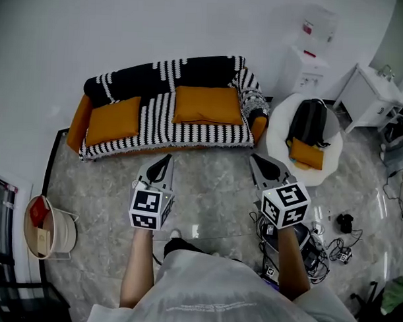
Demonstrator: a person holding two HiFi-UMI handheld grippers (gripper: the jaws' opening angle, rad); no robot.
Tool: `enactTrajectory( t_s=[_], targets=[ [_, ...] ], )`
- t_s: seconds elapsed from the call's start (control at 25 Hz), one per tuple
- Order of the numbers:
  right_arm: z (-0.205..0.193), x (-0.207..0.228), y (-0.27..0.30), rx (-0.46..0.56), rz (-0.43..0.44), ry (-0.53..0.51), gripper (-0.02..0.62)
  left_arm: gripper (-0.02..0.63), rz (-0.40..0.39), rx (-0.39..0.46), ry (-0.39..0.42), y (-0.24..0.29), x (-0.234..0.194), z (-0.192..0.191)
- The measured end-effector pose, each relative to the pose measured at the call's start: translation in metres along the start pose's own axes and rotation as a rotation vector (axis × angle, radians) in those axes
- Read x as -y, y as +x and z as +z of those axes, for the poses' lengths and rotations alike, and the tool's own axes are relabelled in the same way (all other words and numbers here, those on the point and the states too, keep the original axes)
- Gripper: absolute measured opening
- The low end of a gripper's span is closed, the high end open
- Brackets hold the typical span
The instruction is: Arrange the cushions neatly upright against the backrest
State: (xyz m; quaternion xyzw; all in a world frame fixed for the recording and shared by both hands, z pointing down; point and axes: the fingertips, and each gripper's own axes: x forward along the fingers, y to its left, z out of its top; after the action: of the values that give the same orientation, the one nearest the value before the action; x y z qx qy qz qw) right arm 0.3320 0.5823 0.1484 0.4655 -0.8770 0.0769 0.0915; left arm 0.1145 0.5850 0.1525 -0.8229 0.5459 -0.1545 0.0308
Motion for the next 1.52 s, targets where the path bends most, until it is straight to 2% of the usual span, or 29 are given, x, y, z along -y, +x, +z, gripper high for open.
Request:
enactTrajectory(
  t_s=[0.24, 0.48, 0.68, 1.16, 1.36, 1.52],
  targets=[
    [-0.014, 0.012, 0.013, -0.047, -0.005, 0.011, 0.003, 0.018, -0.022, -0.019, 0.012, 0.021, 0.004, -0.007],
    [-0.02, 0.029, 0.049, -0.069, -0.033, 0.005, 0.003, 0.018, -0.039, -0.029, -0.001, 0.061, -0.018, -0.019],
    [-0.014, 0.048, 0.098, -0.076, -0.039, 0.039, 0.003, 0.018, -0.033, -0.071, 0.071, 0.115, -0.049, -0.026],
    [0.029, 0.105, 0.236, -0.117, -0.103, 0.077, 0.003, 0.018, -0.109, -0.076, 0.024, 0.251, -0.152, -0.014],
    [0.033, 0.122, 0.287, -0.142, -0.141, 0.108, 0.003, 0.018, -0.128, -0.08, 0.004, 0.298, -0.188, -0.02],
    [0.032, 0.134, 0.323, -0.185, -0.139, 0.11, 0.003, 0.018, -0.135, -0.103, 0.004, 0.332, -0.21, -0.025]
  ],
)
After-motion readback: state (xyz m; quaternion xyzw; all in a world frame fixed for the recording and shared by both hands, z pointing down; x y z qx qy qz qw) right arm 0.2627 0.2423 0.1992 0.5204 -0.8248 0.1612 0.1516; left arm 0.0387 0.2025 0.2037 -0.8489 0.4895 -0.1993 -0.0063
